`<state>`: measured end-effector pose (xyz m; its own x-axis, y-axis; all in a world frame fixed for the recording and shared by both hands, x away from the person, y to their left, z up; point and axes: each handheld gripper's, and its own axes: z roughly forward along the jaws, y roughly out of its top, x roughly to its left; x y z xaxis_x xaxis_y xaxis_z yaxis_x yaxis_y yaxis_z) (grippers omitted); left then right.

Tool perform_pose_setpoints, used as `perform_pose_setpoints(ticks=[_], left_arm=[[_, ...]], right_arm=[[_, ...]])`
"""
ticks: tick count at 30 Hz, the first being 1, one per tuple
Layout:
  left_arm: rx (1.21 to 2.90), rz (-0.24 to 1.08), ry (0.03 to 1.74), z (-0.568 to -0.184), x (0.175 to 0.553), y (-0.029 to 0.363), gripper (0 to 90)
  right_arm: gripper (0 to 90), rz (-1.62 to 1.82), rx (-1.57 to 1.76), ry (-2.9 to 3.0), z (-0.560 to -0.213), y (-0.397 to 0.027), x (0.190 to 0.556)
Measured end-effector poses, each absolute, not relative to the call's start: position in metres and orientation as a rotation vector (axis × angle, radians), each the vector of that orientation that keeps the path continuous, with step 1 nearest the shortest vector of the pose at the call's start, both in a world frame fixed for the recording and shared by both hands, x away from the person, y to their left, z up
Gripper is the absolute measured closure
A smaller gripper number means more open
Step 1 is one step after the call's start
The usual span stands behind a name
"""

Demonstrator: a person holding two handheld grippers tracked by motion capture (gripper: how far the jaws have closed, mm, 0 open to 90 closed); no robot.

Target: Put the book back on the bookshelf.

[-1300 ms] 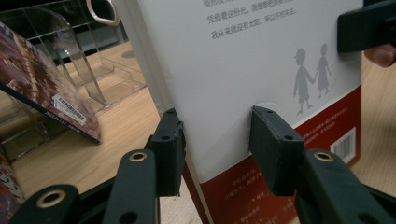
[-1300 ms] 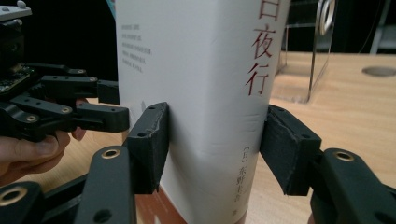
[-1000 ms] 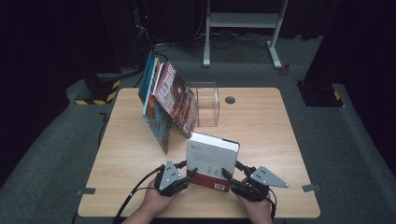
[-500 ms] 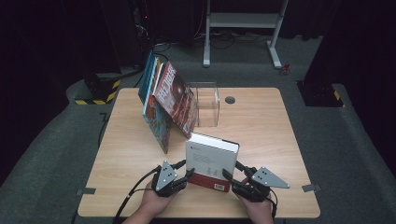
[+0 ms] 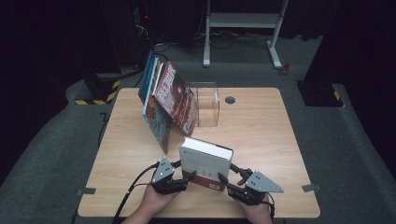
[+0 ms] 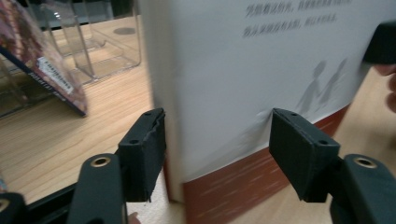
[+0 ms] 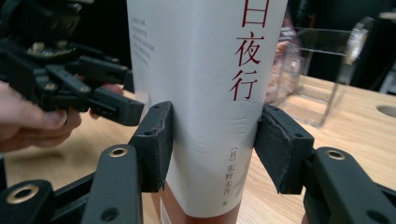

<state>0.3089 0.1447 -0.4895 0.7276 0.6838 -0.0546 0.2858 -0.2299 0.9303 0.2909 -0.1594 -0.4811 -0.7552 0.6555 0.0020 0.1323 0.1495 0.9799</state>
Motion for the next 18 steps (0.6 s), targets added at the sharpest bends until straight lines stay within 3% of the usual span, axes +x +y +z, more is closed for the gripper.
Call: perform_pose_setpoints(ticks=[10, 18], left_arm=[[1.809, 0.457, 0.769, -0.489, 0.303, 0.149, 37.1], [1.813, 0.460, 0.778, -0.490, 0.303, 0.149, 36.6]], right_arm=[[44.1, 1.670, 0.745, 2.021, -0.480, -0.154, 0.291], [34.1, 1.689, 0.806, 2.038, -0.475, -0.147, 0.296]])
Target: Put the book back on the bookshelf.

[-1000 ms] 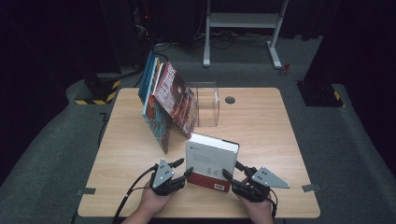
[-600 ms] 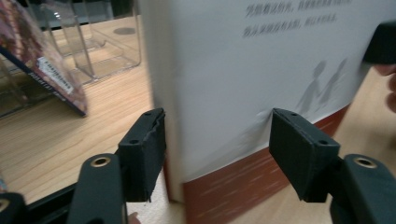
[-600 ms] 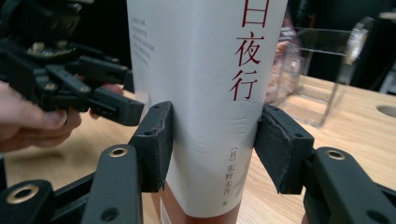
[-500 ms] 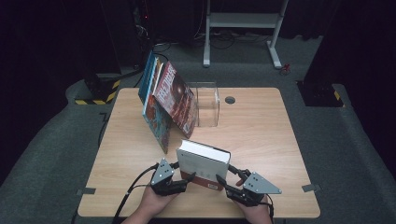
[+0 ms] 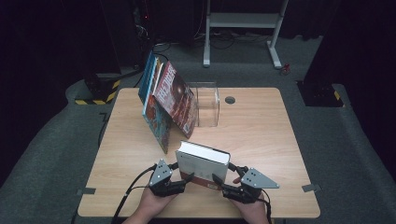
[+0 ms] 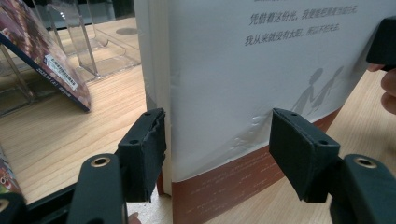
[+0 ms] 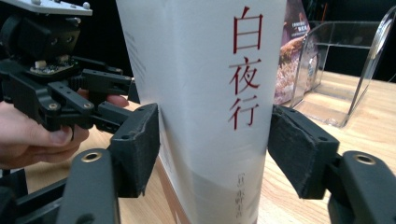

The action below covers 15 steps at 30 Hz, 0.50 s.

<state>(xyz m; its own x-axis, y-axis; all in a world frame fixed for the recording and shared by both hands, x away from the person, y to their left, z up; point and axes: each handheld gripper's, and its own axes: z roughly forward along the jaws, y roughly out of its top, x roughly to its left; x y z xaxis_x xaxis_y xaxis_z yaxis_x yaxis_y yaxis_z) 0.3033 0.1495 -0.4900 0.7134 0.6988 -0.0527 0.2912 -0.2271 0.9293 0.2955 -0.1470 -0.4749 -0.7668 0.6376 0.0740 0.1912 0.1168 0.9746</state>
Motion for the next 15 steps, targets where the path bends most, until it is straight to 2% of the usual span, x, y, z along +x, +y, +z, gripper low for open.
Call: perform_pose_setpoints(ticks=[3, 15], left_arm=[[1.817, 0.454, 0.789, -0.4910, 0.3041, 0.1502, 36.0], [1.816, 0.470, 0.819, -0.4930, 0.3037, 0.1571, 36.6]], right_arm=[[32.8, 1.688, 0.832, 2.060, -0.4719, -0.1452, 0.2982], [36.8, 1.673, 0.770, 2.058, -0.4666, -0.1377, 0.3011]])
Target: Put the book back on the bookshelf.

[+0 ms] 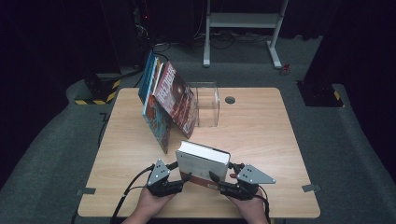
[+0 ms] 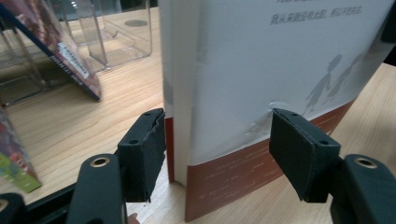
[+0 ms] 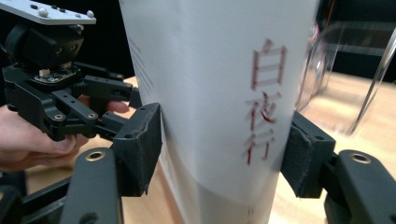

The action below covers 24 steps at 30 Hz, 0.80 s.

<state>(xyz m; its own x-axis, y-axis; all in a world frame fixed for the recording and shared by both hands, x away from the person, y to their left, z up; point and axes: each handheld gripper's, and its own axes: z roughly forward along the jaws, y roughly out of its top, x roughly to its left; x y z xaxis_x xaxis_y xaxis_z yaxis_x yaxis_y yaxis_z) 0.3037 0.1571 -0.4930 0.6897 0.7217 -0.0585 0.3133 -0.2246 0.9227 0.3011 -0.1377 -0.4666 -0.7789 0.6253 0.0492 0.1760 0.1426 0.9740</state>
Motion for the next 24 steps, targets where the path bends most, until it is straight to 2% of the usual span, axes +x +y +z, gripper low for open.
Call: perform_pose_setpoints(ticks=[9, 24], left_arm=[[1.819, 0.480, 0.842, -0.494, 0.302, 0.165, 37.2], [1.812, 0.516, 0.928, -0.493, 0.303, 0.192, 37.3]], right_arm=[[31.5, 1.660, 0.792, 2.130, -0.460, -0.132, 0.310], [35.8, 1.720, 0.774, 2.169, -0.454, -0.130, 0.321]])
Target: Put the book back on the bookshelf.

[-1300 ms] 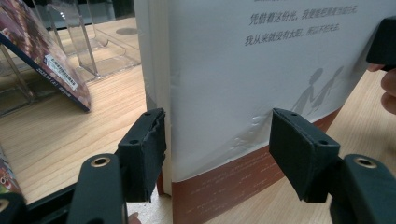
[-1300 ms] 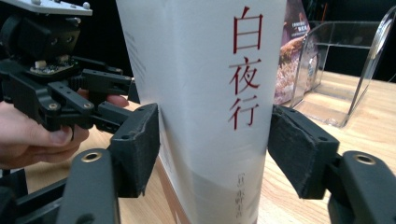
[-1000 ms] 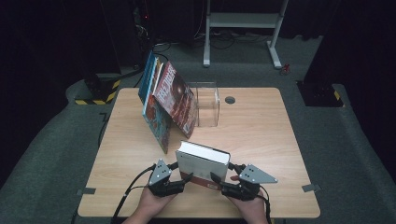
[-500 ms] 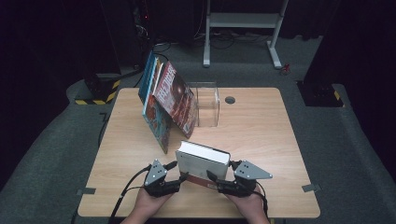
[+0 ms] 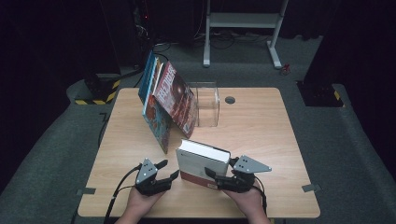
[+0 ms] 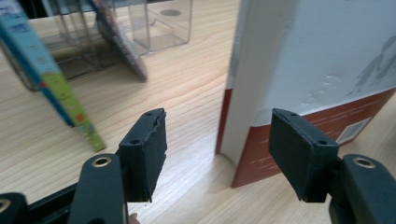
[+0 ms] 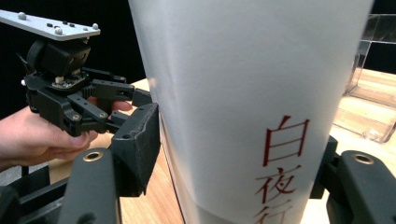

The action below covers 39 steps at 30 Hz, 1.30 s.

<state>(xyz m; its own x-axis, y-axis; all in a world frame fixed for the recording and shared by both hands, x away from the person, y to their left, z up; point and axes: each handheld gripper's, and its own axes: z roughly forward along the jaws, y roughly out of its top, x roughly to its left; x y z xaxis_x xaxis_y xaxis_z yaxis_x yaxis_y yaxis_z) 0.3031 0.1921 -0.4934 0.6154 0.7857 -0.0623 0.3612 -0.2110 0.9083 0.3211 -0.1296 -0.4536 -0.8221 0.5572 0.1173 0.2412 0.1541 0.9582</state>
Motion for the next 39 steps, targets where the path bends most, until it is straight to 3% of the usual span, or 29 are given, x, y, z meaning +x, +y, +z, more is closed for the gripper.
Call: perform_pose_setpoints(ticks=[9, 14, 21, 39], left_arm=[[1.830, 0.531, 1.010, -0.498, 0.309, 0.207, 37.3], [1.848, 0.541, 1.090, -0.506, 0.317, 0.214, 37.2], [1.870, 0.584, 1.177, -0.516, 0.324, 0.223, 36.9], [1.920, 0.577, 1.208, -0.523, 0.328, 0.221, 34.6]], right_arm=[[39.0, 1.727, 0.730, 2.173, -0.454, -0.128, 0.322], [52.7, 1.727, 0.655, 2.200, -0.453, -0.128, 0.319], [53.6, 1.694, 0.639, 2.203, -0.452, -0.124, 0.314], [54.1, 1.679, 0.672, 2.173, -0.449, -0.123, 0.312]])
